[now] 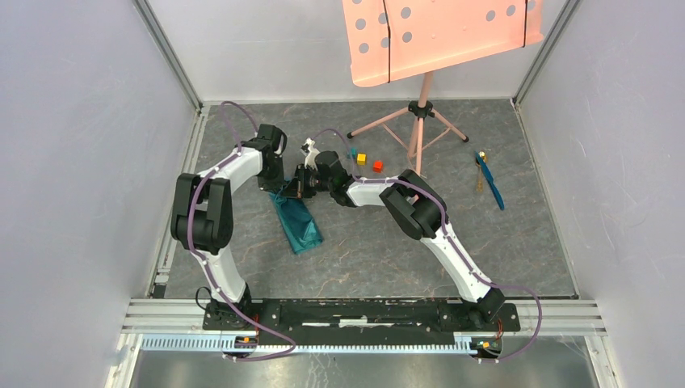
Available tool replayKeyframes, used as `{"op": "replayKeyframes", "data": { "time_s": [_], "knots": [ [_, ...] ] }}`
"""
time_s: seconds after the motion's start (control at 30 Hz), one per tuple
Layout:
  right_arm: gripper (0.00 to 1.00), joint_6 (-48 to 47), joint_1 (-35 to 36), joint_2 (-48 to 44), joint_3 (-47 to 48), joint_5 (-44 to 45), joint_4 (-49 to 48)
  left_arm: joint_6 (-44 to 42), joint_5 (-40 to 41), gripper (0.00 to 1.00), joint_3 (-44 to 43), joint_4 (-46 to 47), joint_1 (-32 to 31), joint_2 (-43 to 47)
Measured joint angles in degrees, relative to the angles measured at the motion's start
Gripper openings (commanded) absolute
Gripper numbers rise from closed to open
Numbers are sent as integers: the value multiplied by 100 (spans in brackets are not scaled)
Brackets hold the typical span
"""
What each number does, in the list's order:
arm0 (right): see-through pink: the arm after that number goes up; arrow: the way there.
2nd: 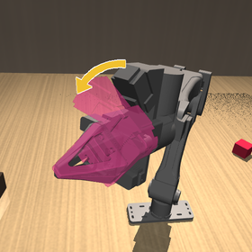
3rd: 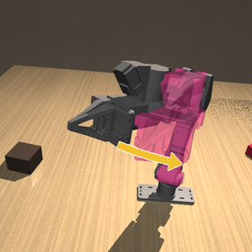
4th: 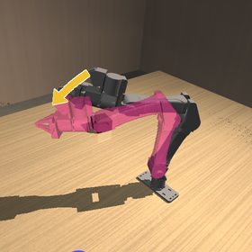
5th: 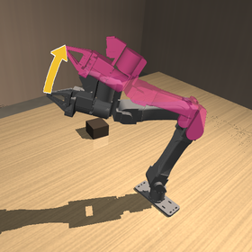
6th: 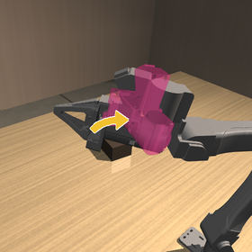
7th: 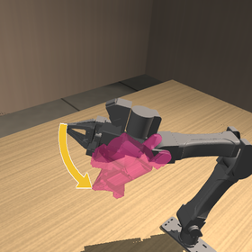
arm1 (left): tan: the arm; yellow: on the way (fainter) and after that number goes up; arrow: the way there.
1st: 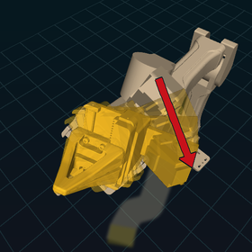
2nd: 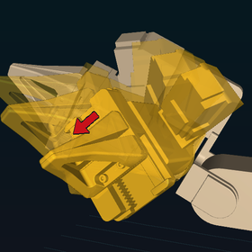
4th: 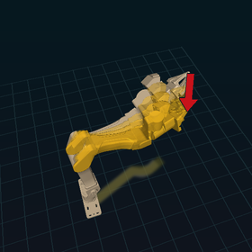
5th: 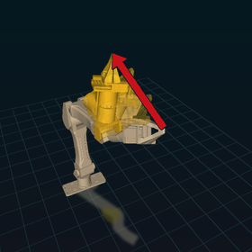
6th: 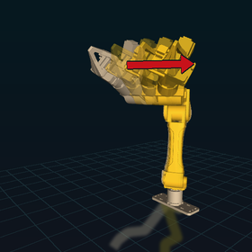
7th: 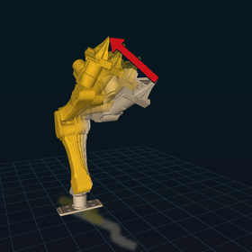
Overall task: Fold the napkin into a case and place the utensils inside
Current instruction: Insert the folded napkin into the top corner of the smaller rectangle at the center of the board.
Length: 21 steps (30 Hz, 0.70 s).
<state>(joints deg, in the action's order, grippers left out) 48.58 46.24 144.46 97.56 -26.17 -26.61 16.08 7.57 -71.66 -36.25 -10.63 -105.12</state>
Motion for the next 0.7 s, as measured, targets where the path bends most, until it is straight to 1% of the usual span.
{"op": "replayKeyframes", "data": {
  "time_s": [0.2,0.43,0.47,0.53,0.63,0.7],
  "knots": [
    [0,-76,55,-11,22,181,44,-61,-74,2,-24,-33,0,26],
    [1,-313,223,-26,164,566,238,-57,-474,2,302,85,59,437],
    [4,-356,251,-31,164,612,238,-55,-573,2,350,107,118,459],
    [17,-417,291,-42,164,723,234,-48,-734,2,452,153,229,485],
    [19,-409,302,-46,162,815,144,2,-1027,2,675,223,496,546],
    [24,-302,289,-39,162,767,61,42,-1152,2,765,227,640,553]
  ]
}}
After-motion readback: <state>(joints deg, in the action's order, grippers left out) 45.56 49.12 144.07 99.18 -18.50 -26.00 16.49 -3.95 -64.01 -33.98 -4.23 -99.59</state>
